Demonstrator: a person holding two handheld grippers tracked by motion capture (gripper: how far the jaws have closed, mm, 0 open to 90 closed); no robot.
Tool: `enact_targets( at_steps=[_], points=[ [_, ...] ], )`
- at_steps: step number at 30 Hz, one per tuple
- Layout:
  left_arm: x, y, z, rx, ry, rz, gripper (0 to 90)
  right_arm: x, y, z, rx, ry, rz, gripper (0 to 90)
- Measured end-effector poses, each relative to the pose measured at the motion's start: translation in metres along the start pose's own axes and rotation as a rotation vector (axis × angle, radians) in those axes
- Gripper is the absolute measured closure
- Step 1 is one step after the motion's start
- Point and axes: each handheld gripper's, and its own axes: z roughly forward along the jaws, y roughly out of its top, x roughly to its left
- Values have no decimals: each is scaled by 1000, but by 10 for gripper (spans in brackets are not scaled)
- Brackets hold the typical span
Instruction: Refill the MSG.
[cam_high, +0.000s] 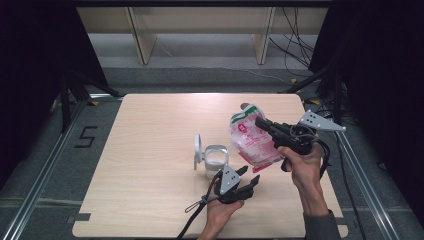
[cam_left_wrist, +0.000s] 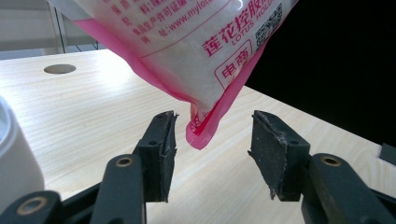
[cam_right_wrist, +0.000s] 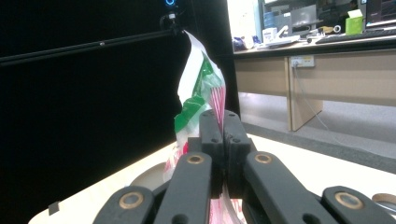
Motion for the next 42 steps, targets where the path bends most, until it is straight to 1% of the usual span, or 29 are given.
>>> enact_targets(
  at_steps=[2,3,6,8,9,12,13,14,15,16,17,19,20,21,23,24,25,26,27,28,29,30,31,32,36,37,40,41,42],
  points=[
    [0,0,-4,-1,-3,14,495,-1,-2,-1,6,-1,4,900],
    [1,1,-6,8,4,22,488,-1,-4,-1,15,-2,23,900],
    [4,2,-12,18,-14,37,474,-3,-6,-1,11,0,12,900],
    [5,2,-17,16,-15,32,454,-4,-8,-1,-3,5,14,900],
    [6,2,-20,24,-14,41,454,-4,-10,-2,-6,6,42,900],
    [10,-1,-28,21,-12,37,448,-8,-14,-3,5,8,33,900],
    [13,-3,-35,27,-8,31,451,-9,-18,-3,6,5,52,900],
    [14,-4,-37,24,4,31,451,-12,-20,-2,1,4,29,900],
    [14,-4,-37,24,4,31,452,-12,-20,-2,1,4,29,900],
    [16,-5,-40,20,6,36,452,-12,-22,-3,10,3,54,900],
    [20,-6,-43,22,-3,59,451,-13,-25,-3,18,-2,63,900],
    [24,-7,-46,33,2,63,450,-14,-27,-3,17,-3,49,900],
    [25,-8,-48,36,16,43,450,-14,-28,-4,33,-11,69,900],
    [28,-8,-51,37,25,47,449,-16,-32,-4,25,-14,60,900],
    [30,-7,-52,35,21,62,447,-17,-32,-4,38,-14,55,900],
    [29,-6,-54,38,27,50,445,-19,-34,-4,31,-16,48,900],
    [31,-6,-55,36,21,80,442,-19,-38,-4,41,-21,61,900],
    [30,-6,-55,37,25,81,442,-19,-38,-4,41,-21,61,900],
    [29,-7,-55,43,29,59,436,-20,-41,-4,49,-26,58,900],
    [30,-7,-55,50,27,58,436,-20,-41,-4,49,-26,58,900],
    [31,-8,-56,55,20,78,434,-19,-43,-5,59,-26,89,900],
    [31,-9,-56,61,19,72,433,-21,-45,-5,57,-26,64,900],
    [30,-10,-57,56,24,49,432,-21,-46,-5,59,-28,68,900],
    [32,-10,-59,57,13,77,432,-22,-49,-6,74,-27,67,900],
    [33,-10,-65,52,14,80,425,-24,-54,-10,90,-41,76,900],
    [33,-11,-65,46,15,61,426,-25,-55,-14,74,-39,74,900],
    [36,-10,-68,51,22,73,429,-26,-55,-19,72,-40,73,900],
    [37,-10,-70,53,23,75,429,-27,-55,-25,88,-62,66,900],
    [37,-10,-70,53,23,75,429,-27,-55,-25,88,-62,66,900]
  ],
)
